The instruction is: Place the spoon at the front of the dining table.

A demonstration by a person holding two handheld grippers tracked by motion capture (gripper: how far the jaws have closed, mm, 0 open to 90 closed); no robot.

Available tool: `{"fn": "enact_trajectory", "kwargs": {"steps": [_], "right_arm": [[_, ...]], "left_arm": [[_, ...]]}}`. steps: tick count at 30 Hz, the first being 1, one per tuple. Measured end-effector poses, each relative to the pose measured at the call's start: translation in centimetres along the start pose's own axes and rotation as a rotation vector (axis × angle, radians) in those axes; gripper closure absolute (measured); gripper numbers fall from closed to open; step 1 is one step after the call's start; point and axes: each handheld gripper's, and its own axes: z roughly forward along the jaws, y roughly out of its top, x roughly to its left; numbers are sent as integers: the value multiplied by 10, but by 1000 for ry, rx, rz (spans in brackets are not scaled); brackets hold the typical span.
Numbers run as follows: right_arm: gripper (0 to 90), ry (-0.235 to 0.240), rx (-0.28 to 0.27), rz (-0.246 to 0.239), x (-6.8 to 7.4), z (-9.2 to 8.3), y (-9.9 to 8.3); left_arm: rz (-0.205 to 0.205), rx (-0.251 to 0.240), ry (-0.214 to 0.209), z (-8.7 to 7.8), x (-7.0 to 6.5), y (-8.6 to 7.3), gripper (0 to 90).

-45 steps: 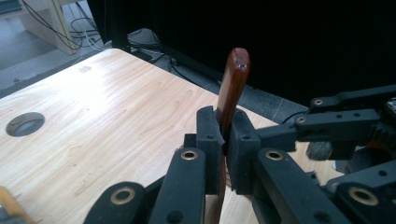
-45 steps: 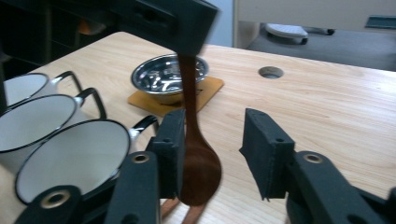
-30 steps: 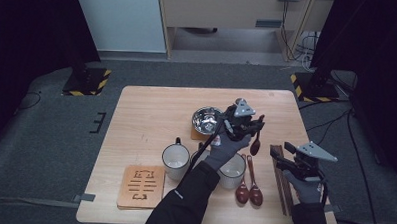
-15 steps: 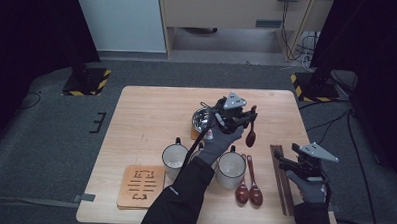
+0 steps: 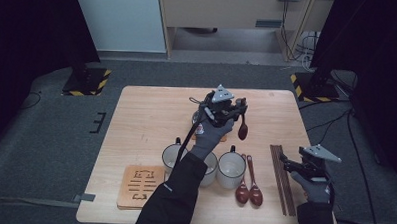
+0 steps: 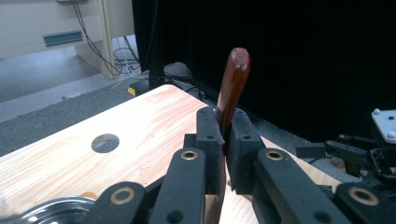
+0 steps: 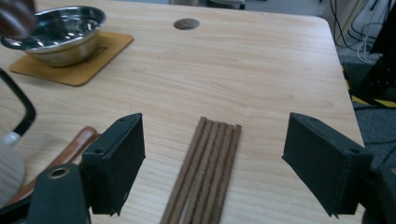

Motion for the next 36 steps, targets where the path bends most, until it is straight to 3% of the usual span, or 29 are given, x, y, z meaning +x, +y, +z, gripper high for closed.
{"fn": "enact_trajectory", "kwargs": {"steps": [8,16,25,36], "right_arm": [[198,-33,41,13,-13,5,-11],[203,-58,48,28,-23,8,-20],[181,-91,70,12,-29,11,-26],[180,-100,90,30,-35,16,-36]], "left_arm": [[-21,-23,22,-10,13,1,839],[-41,-40,59,-20,29,1,839],[-60,-50,101,-29,45,1,838],[-84,-51,150,-37,64,-3,839]]}}
